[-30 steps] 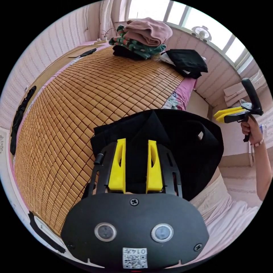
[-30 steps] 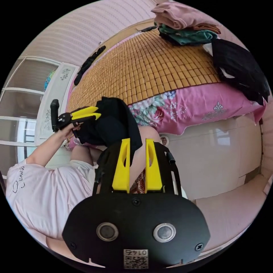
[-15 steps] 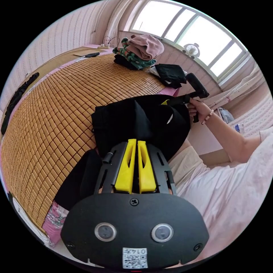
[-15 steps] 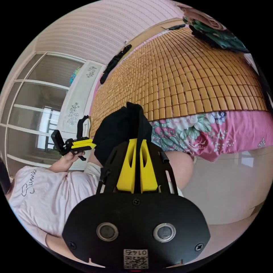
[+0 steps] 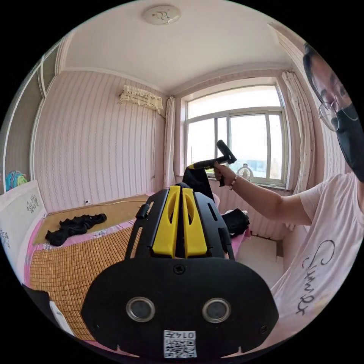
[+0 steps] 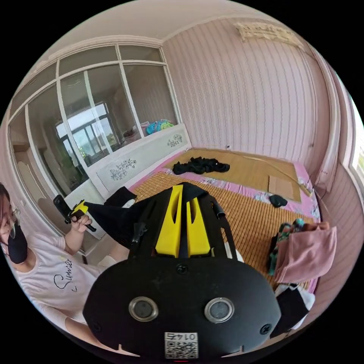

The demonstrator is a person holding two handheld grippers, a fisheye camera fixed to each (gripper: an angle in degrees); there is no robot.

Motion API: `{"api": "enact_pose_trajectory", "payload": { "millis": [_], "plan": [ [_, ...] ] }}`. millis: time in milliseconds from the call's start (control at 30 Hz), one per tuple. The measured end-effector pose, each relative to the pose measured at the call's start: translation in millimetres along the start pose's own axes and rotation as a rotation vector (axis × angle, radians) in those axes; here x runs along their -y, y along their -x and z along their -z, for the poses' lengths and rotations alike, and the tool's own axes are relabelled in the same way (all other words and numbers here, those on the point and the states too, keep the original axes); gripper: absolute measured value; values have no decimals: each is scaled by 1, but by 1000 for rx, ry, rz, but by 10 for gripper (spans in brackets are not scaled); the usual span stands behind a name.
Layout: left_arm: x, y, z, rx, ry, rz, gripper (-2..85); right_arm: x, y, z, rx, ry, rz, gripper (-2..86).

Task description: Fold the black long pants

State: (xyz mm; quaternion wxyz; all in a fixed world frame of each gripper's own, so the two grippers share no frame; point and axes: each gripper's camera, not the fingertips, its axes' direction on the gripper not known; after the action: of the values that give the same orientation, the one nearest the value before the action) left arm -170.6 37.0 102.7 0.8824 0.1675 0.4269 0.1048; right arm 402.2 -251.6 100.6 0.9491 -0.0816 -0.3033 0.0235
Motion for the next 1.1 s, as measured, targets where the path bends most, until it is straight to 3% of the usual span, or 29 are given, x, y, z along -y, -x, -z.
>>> {"api": "enact_pose_trajectory", "payload": {
  "millis": [133, 233, 300, 400, 500, 567, 633, 733, 867, 967, 1100],
  "plan": [
    [18, -19, 33, 41, -203, -80, -10, 131, 98, 32, 79, -133, 226, -4],
    [1, -39, 41, 205, -230, -209, -10, 179, 175, -5, 38, -65, 401, -4],
    [-21, -40, 35, 322, -118, -227, -10, 187, 203, -56, 1, 48, 440, -5],
    [-72, -24, 29, 312, 116, -45, -10, 161, 214, -168, 70, 323, 419, -5],
    [-142, -12, 17, 289, 381, 102, -10, 85, 197, -280, 134, 630, 307, -5],
    [-203, -5, -2, 276, 657, 157, -10, -10, 173, -354, 150, 891, 208, -4],
    [-237, -4, -10, 218, 785, 188, -10, -81, 149, -379, 138, 1008, 81, -3],
    [-259, -8, -14, 145, 842, 208, -10, -162, 108, -371, 221, 1083, -172, -1],
    [-261, -1, -25, -6, 836, 246, -8, -208, 59, -300, 170, 971, -396, 3],
    [-261, 9, -35, -64, 839, 293, -4, -233, 41, -256, 152, 964, -456, 10],
    [-263, 29, -40, 21, 815, 346, 17, -257, 33, -229, 107, 997, -506, 31]
  ]
}}
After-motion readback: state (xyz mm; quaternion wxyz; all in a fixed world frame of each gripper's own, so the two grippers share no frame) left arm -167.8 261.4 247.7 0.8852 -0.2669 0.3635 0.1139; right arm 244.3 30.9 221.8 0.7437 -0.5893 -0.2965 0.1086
